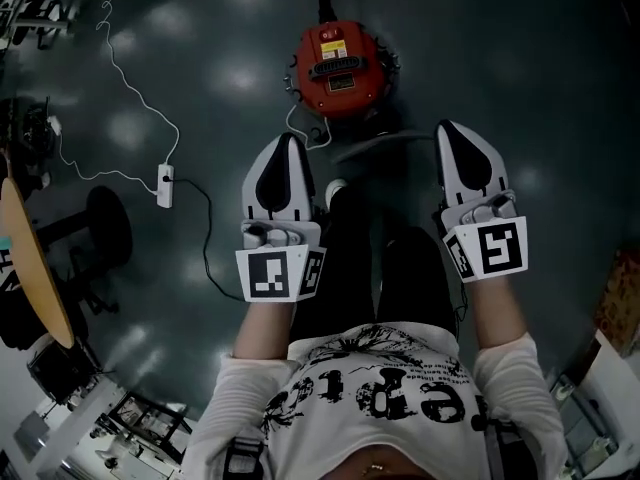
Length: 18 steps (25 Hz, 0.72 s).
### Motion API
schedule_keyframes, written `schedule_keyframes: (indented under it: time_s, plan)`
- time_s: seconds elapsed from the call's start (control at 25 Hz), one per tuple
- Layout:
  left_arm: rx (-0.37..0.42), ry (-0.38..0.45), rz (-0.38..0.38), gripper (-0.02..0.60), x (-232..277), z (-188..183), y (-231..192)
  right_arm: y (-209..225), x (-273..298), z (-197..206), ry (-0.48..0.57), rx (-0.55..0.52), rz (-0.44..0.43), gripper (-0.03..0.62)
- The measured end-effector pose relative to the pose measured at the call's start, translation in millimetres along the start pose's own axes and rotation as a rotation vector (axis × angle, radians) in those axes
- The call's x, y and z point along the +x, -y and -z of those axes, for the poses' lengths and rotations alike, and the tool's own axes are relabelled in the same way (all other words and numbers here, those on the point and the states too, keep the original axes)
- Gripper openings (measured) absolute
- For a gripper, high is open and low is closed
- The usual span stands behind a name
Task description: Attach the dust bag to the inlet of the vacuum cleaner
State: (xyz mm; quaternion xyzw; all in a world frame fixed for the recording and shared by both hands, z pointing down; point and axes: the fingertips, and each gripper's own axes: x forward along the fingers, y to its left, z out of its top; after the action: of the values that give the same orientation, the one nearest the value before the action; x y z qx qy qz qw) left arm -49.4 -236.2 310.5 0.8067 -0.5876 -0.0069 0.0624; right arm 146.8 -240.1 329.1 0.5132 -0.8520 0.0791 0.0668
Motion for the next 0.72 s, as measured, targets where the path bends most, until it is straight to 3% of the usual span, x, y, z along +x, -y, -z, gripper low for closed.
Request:
schedule_keyframes:
  time_s: [0.16,0.36,0.44,0.56,0.72]
  plan:
    - [0.127,0.005,-0.013,0.003,-35,-99,45,-10,-51,-86,-0.029,-0.017,0.047,0.002]
    - [0.083,-0.013,-0.042,0.003,-85,-191,74,-38,-112,-164,-0.044,-0.041,0.025,0.003]
    - [0.050,-0.024,-0.035,0.003,-105,-215,87,-50,-138,-195,-0.030,-0.076,0.014,0.003]
    - [0.072,-0.006,-0.024,0.003,-123,-239,103,-57,-165,-230,0.006,-0.120,0.003,0.002]
    - [0.033,-0.003,-0.025,0.003,-144,-241,125,-71,-194,-233,0.037,-0.145,-0.023,0.003]
